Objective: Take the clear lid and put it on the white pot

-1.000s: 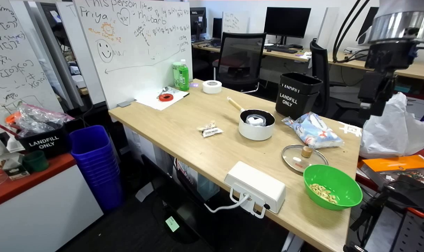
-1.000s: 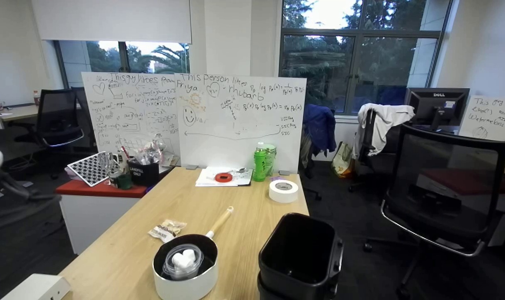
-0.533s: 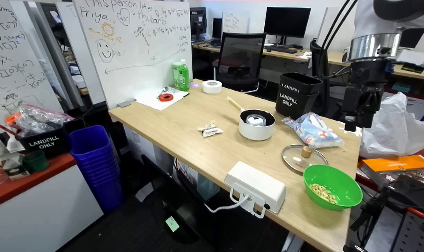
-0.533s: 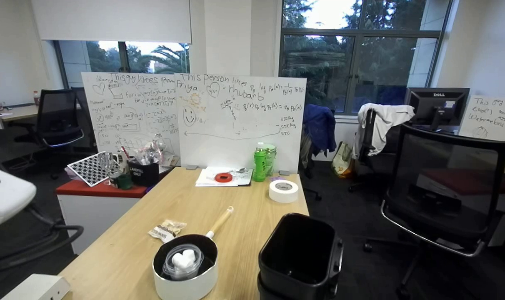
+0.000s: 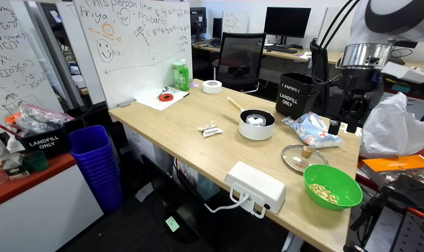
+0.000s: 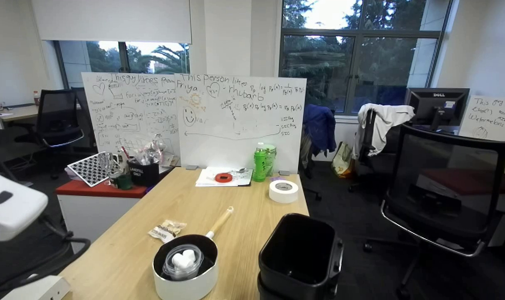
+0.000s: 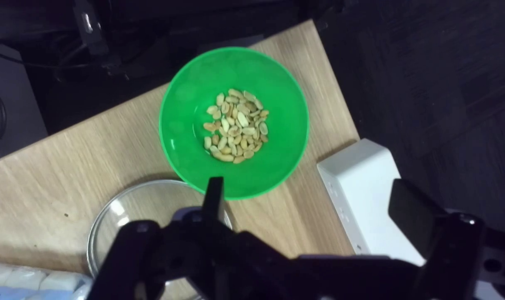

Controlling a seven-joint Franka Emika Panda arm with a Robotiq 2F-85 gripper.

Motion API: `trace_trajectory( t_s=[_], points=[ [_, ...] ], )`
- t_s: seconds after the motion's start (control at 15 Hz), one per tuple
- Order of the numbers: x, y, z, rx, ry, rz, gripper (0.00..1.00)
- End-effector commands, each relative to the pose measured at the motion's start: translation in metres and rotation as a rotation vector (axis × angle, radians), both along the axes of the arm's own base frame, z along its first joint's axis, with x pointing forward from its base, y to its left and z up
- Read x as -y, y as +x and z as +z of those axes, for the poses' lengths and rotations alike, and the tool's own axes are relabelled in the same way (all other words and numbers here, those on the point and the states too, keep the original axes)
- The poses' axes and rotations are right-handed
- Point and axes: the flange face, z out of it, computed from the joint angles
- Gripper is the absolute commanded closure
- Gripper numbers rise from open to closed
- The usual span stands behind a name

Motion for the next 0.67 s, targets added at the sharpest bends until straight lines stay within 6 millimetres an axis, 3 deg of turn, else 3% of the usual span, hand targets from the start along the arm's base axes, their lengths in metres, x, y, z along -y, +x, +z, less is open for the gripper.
trace_trajectory(
  t_s=[0.0, 0.33, 0.4, 0.47, 0.6],
  points=[
    [0.004, 0.014, -0.029, 0.064, -0.033, -0.084, 0.00],
    [0.008, 0.039, -0.069, 0.113, -0.135, -0.319, 0.00],
    [0.008, 0.043, -0.073, 0.096, -0.132, -0.384, 0.00],
    [0.006, 0.033, -0.066, 0.105, -0.135, -0.292, 0.00],
    [0.007, 0.040, -0.073, 0.092, -0.140, -0.345, 0.00]
  ],
)
